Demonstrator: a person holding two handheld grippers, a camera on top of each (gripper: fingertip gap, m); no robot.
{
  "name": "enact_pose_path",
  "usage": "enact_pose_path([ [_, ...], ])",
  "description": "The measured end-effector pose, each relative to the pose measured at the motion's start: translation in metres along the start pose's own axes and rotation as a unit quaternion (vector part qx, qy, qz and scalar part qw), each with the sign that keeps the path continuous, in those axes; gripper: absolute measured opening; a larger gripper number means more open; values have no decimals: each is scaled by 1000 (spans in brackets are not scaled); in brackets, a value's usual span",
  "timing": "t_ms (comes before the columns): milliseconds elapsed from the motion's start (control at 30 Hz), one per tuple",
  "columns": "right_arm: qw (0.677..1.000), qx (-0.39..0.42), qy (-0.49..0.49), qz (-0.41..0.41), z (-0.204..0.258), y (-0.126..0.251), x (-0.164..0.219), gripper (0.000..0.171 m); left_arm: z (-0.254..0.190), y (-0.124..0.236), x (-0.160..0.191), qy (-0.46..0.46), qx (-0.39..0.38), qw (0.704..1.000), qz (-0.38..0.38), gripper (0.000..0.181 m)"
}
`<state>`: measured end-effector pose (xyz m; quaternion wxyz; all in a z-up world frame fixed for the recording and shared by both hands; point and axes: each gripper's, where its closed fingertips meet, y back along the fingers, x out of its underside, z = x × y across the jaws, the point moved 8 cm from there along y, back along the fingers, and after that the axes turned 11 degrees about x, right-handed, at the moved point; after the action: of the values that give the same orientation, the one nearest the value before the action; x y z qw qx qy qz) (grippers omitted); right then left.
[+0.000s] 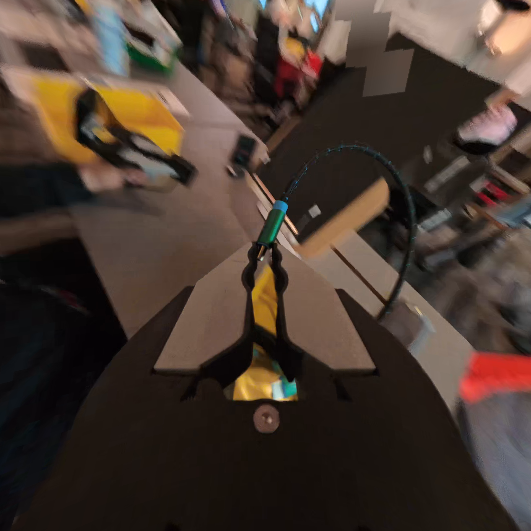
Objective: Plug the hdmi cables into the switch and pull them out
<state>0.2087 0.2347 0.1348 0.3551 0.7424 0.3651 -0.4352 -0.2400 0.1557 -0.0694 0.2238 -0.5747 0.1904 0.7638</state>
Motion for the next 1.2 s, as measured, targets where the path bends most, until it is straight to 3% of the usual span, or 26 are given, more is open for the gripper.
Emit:
enact_pose_path([
  [67, 993, 56, 26, 97, -17, 12, 24, 8, -1, -1, 0, -2, 6, 1000, 2, 11],
  [167, 970, 35, 37, 238, -20, 4, 70, 7, -2, -5, 5, 19, 19, 999, 18, 11],
  [300, 906, -69, 45, 415, 1, -25, 146, 8, -7, -6, 7, 9, 21, 1000, 21, 11],
  [400, 856, -161, 14, 490, 23, -46, 190, 9, -14, -6, 7, -14, 34, 999, 26, 11],
  [500, 828, -239, -32, 506, 35, -60, 207, 9, -24, -7, 5, -50, 56, 997, 23, 11],
  [600, 814, -244, -44, 525, 27, -61, 204, 9, -27, -12, 10, -69, 55, 995, 52, 11],
  [700, 838, -214, -54, 499, 7, -52, 182, 10, -29, -12, 10, -76, 55, 994, 53, 11],
  [800, 857, -162, -75, 484, -22, -36, 168, 25, -25, -9, 8, -60, 53, 996, 43, 11],
  [900, 858, -41, -79, 506, -58, -30, 174, 42, -24, -8, 8, -53, 50, 997, 40, 11],
  [967, 876, 12, -77, 476, -71, -45, 172, 51, -24, -9, 9, -54, 53, 996, 44, 11],
  [1100, 919, 26, -59, 390, -76, -91, 157, 52, -27, -10, 10, -59, 54, 995, 51, 11],
  [1200, 906, -47, -166, 386, -53, -114, 145, 33, -25, -8, 12, -53, 48, 996, 54, 11],
])
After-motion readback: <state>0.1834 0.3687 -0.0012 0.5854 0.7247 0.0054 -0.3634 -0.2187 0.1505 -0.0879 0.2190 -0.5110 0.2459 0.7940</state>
